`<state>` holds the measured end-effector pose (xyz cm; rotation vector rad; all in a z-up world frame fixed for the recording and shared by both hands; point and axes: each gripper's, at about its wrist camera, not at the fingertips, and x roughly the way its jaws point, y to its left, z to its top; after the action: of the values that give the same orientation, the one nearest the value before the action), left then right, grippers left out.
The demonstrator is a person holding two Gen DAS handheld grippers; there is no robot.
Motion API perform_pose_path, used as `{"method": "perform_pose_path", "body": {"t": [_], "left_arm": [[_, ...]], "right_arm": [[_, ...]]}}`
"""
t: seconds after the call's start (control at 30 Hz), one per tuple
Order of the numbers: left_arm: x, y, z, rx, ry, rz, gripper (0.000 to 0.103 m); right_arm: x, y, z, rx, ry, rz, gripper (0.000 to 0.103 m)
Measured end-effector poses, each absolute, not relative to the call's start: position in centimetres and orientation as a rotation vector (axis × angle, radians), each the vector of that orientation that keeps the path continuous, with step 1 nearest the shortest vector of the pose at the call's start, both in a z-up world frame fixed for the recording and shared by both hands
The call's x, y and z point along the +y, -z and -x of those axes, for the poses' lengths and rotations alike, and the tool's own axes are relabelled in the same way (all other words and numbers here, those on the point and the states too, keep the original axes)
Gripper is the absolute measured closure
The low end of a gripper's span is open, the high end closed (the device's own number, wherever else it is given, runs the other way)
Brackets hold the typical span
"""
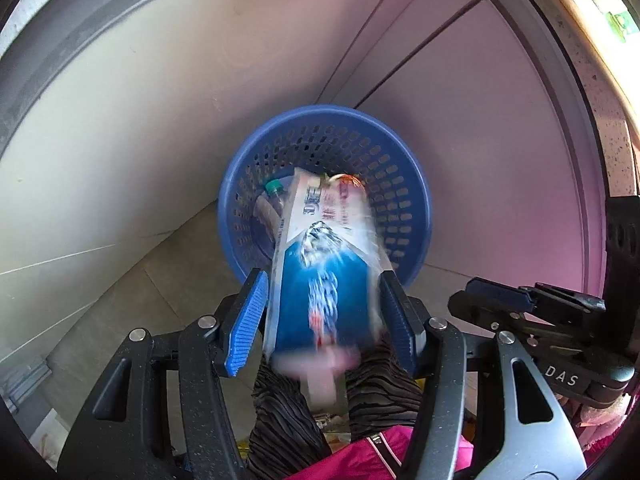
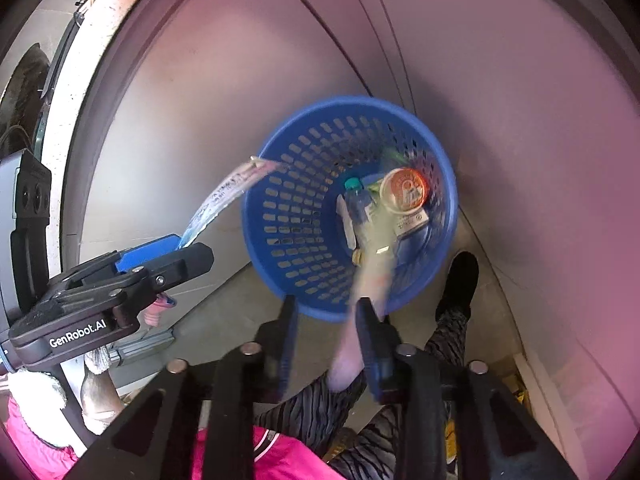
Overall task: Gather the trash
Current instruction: 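Open both tools to drop the tube and strip into the wastebasket, then raise both tools back over the tissue pack and orange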
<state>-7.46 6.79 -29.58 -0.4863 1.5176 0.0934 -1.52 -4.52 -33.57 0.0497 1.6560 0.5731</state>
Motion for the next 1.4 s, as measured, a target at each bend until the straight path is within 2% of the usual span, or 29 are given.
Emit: {"method": "perform_pose_path", "body": {"t": [0.5,0.9,1.03,1.13,1.33,1.4], "left_arm": [[7.8,27.5,7.2,1.487,-0.114,0.467,0.045],[8.8,21.1,5.9,1.351,-0.122,0.469,0.045],[8.9,18.5,4.6,1.294,-0.121,0.479,0.040],[8.9,16.7,3.3,1.256,-0.114,0.486,0.040],[9.0,13.5,-0.1,1.182,-0.108,0.509,0.039],[9.0,12.3,-1.3,1.163,-0.111,0.519,0.036]], "right_arm": [[-4.3,32.1,1.6,1.618,-0.606,-0.011,0.068],[-3.8,25.7,1.0,1.496,-0.689,0.017,0.061],[-4.2,22.8,0.6,1.434,-0.718,0.030,0.051],[-4.8,20.7,0.0,1.386,-0.733,0.030,0.050],[-6.4,16.8,-1.6,1.279,-0.741,0.030,0.037],[-7.1,15.7,-2.4,1.245,-0.733,0.033,0.033]]}}
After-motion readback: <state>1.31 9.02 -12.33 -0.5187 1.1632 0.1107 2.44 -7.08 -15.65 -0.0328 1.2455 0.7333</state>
